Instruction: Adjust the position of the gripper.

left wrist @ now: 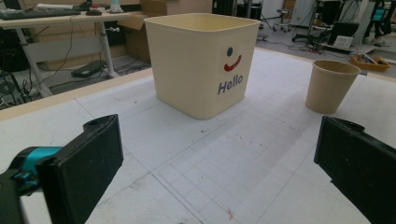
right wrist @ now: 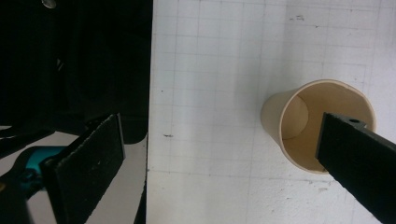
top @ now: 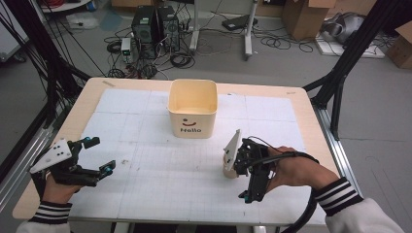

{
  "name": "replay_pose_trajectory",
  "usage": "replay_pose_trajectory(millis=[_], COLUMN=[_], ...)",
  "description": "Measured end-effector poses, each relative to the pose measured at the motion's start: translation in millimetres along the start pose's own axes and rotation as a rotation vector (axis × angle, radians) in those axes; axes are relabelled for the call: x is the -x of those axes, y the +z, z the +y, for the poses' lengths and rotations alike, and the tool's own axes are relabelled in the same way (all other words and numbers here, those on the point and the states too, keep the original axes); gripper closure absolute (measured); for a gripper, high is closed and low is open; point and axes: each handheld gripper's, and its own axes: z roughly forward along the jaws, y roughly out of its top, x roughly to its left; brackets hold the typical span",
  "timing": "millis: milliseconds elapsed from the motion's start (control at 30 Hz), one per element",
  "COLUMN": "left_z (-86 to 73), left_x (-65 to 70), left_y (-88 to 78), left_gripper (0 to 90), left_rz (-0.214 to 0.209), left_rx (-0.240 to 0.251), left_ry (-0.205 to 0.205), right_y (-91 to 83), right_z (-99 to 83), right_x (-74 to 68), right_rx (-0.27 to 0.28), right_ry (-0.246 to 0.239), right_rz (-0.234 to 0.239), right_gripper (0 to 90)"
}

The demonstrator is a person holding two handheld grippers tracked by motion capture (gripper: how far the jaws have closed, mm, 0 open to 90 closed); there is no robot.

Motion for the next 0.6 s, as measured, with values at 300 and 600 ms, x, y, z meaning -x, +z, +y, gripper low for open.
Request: replay_pose_trajectory(millis=[300,600], left_z=[0.4,1.3], left_x=[0.1,1.4], left_y=[0.1,-0.3], left_gripper=[1.8,1.7], left_rz=[-0.001,-0.007], left_rx=[0.004,0.011], left_ry=[0.0,-0.001], right_y=[-1.4,-2.8], right_z=[-0.2,2.8], right_x=[-0.1,-1.1], right_rx=[0.001,0.002], right_ry=[0.005,-0.005], right_rz=[-0.004,-0.004], right_gripper=[0.3,0.2])
